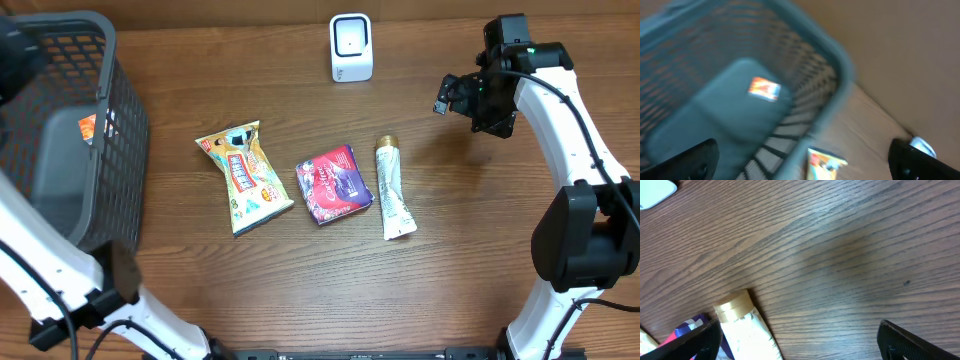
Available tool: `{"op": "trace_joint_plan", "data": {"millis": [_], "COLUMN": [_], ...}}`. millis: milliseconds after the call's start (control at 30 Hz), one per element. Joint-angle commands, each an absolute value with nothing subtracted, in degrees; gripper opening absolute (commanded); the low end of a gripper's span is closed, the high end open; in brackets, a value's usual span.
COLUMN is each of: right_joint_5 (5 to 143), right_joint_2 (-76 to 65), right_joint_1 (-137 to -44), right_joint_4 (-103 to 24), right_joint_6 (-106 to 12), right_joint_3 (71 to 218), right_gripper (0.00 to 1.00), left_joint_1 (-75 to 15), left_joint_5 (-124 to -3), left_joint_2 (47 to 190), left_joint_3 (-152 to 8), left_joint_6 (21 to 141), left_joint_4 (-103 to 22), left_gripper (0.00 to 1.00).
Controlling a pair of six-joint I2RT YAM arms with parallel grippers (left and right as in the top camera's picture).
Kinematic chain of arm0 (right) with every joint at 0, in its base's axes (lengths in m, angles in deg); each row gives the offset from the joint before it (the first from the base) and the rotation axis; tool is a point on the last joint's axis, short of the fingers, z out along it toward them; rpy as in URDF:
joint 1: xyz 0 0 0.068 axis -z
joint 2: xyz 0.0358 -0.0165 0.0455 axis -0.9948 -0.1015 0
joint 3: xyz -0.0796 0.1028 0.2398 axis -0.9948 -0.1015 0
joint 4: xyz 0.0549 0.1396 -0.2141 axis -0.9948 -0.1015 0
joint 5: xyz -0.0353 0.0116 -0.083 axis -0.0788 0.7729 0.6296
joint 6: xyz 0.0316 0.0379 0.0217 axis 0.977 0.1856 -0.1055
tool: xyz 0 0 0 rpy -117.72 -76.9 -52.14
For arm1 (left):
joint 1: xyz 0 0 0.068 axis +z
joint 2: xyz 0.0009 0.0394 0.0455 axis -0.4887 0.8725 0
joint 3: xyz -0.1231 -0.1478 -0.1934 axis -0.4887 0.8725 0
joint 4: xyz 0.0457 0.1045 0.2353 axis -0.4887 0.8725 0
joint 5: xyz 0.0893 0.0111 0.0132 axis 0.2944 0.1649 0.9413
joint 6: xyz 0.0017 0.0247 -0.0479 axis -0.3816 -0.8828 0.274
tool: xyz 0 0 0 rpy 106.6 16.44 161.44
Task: Scan the item barcode
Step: 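Return the left gripper toward the basket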
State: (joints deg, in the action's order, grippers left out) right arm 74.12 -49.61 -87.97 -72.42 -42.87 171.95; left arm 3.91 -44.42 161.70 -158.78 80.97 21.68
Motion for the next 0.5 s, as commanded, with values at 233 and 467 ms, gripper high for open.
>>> {"op": "trace_joint_plan", "data": {"millis": [233, 467], "right_joint_5": [74.5, 74.5], "right_joint_2": [-48.1, -48.1], "right_joint_1": [-87.9, -87.9], "right_joint_4": [-72.3, -72.3], "right_joint_6": [-42.6, -42.6], "right_joint_3": [173.6, 173.6], "right_gripper": [1.00, 1.00], "left_joint_1": [7.8, 7.6], "left_joint_5": [-35.2, -35.3], "left_joint_2": [181.9, 190.3], "left_joint_3": [-158.9, -158.9], "left_joint_6": [87.0, 86.8], "left_joint_4": [21.3, 19.2], "left_gripper": [1.00, 1.00]}}
